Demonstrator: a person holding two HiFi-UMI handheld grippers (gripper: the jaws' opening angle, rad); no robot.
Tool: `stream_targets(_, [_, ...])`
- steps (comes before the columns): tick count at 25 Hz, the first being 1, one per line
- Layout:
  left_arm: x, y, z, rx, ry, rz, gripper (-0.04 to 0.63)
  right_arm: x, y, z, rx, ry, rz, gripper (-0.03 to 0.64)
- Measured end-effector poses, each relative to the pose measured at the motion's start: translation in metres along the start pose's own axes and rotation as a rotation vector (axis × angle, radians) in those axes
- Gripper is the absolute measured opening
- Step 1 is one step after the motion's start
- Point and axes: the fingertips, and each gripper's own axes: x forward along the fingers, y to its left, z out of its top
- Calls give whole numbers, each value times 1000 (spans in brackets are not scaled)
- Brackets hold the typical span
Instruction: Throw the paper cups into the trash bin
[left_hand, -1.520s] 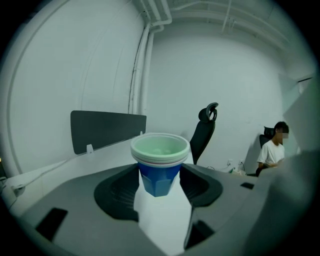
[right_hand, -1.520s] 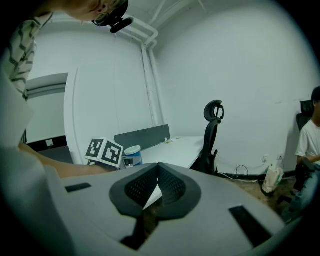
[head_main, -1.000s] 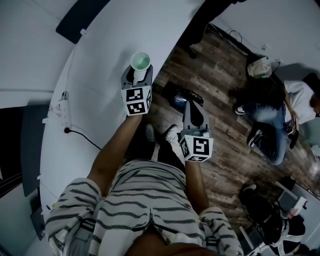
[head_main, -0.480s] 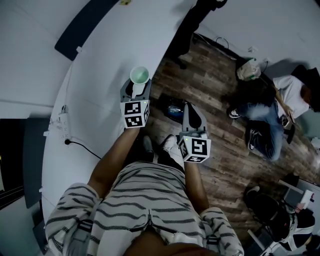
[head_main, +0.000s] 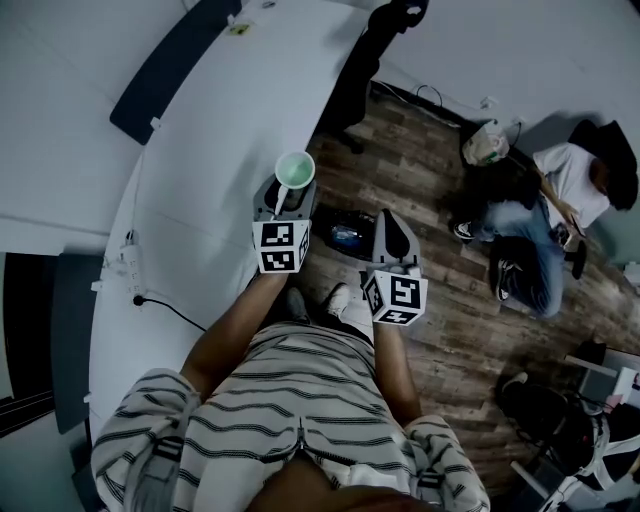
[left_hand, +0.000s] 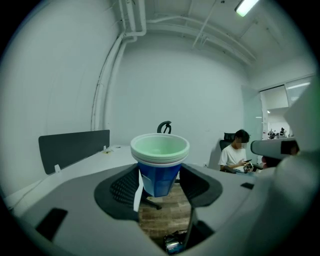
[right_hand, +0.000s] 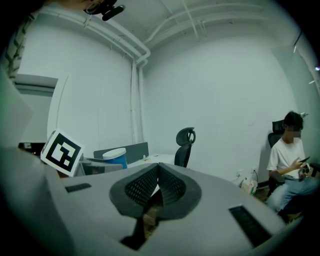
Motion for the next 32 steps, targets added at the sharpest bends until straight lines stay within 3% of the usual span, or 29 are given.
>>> stream_targets(16, [-10,-67,16,21,-40,-157,272,-26,-29,24,-6,-72,-99,11])
stream_targets(32, [-21,-126,8,55,-40,-298,273,-55,-54,17,6,-80,-178,11])
